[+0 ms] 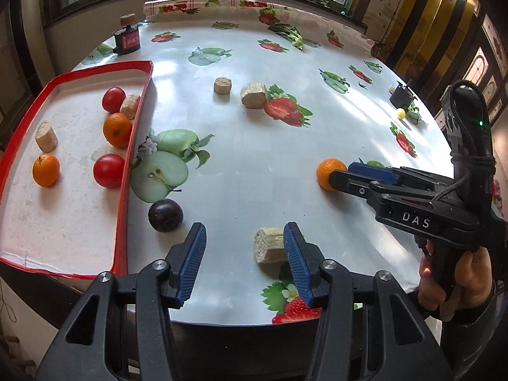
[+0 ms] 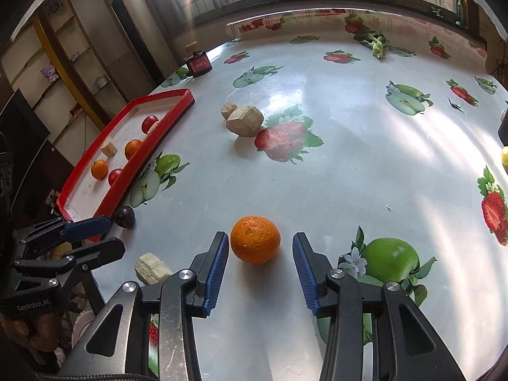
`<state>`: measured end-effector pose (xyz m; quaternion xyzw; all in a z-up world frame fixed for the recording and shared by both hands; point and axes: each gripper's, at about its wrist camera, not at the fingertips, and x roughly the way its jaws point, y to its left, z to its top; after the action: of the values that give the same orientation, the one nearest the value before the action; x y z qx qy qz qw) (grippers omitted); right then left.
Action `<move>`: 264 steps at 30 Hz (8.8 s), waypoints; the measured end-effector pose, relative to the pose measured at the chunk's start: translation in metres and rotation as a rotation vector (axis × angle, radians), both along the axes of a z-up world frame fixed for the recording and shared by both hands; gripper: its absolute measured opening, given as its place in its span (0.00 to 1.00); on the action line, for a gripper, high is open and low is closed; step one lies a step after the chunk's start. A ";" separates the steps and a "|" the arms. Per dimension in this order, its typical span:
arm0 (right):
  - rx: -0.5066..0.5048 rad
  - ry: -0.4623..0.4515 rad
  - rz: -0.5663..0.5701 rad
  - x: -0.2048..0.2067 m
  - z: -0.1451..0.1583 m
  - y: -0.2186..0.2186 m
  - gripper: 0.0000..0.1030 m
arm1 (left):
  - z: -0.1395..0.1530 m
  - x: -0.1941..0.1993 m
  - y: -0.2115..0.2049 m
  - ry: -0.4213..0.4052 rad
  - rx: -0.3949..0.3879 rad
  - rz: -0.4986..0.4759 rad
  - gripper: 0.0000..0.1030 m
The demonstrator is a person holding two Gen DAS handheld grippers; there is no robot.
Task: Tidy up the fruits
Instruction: 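Grasp a beige cork block with the left tool while the right tool grasps an orange, then carry the cork block and orange over the red tray and open both tools, then grasp a small round cork disc with the left tool while the right tool grasps a porous beige block, then carry the cork disc and porous block into the red tray and release both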
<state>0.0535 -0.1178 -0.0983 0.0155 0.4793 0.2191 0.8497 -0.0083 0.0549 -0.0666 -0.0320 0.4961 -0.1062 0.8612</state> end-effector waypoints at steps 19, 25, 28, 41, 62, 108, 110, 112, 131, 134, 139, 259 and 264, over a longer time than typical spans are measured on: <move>-0.001 -0.038 0.004 -0.003 0.008 0.004 0.34 | -0.014 0.007 -0.020 -0.009 0.028 -0.071 0.35; 0.014 -0.059 0.019 -0.002 0.020 0.009 0.34 | 0.004 0.010 0.000 -0.053 0.027 -0.024 0.35; 0.022 -0.062 0.033 -0.003 0.023 0.015 0.34 | 0.011 0.012 0.011 -0.070 0.025 0.003 0.35; 0.033 -0.080 0.098 -0.005 0.037 0.047 0.34 | 0.024 0.013 0.050 -0.106 0.025 0.091 0.35; 0.041 -0.091 0.232 -0.008 0.050 0.113 0.33 | 0.030 0.008 0.116 -0.123 0.021 0.222 0.35; 0.011 0.028 0.492 -0.016 0.003 0.248 0.46 | -0.007 0.013 0.216 -0.035 0.079 0.468 0.53; 0.025 0.023 0.486 -0.017 0.008 0.241 0.46 | -0.004 0.012 0.214 -0.041 0.084 0.467 0.53; 0.035 0.013 0.477 -0.019 0.013 0.232 0.46 | 0.000 0.011 0.211 -0.049 0.088 0.465 0.53; 0.078 -0.022 0.194 0.007 0.033 0.099 0.47 | 0.029 0.027 0.136 -0.106 0.050 0.308 0.53; 0.072 -0.022 0.159 0.012 0.032 0.081 0.47 | 0.030 0.034 0.117 -0.105 0.043 0.271 0.53; 0.069 -0.016 0.097 0.020 0.025 0.055 0.48 | 0.032 0.047 0.092 -0.104 0.039 0.218 0.53; 0.086 -0.077 0.263 0.113 0.049 0.216 0.43 | 0.036 0.131 0.205 -0.113 0.067 0.376 0.22; 0.067 -0.056 0.259 0.146 0.038 0.248 0.43 | 0.020 0.157 0.221 -0.063 0.090 0.413 0.22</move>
<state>0.1994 0.1301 -0.0598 -0.0246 0.4458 0.3432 0.8264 0.1483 0.2761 -0.0461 -0.0910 0.4560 0.0939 0.8803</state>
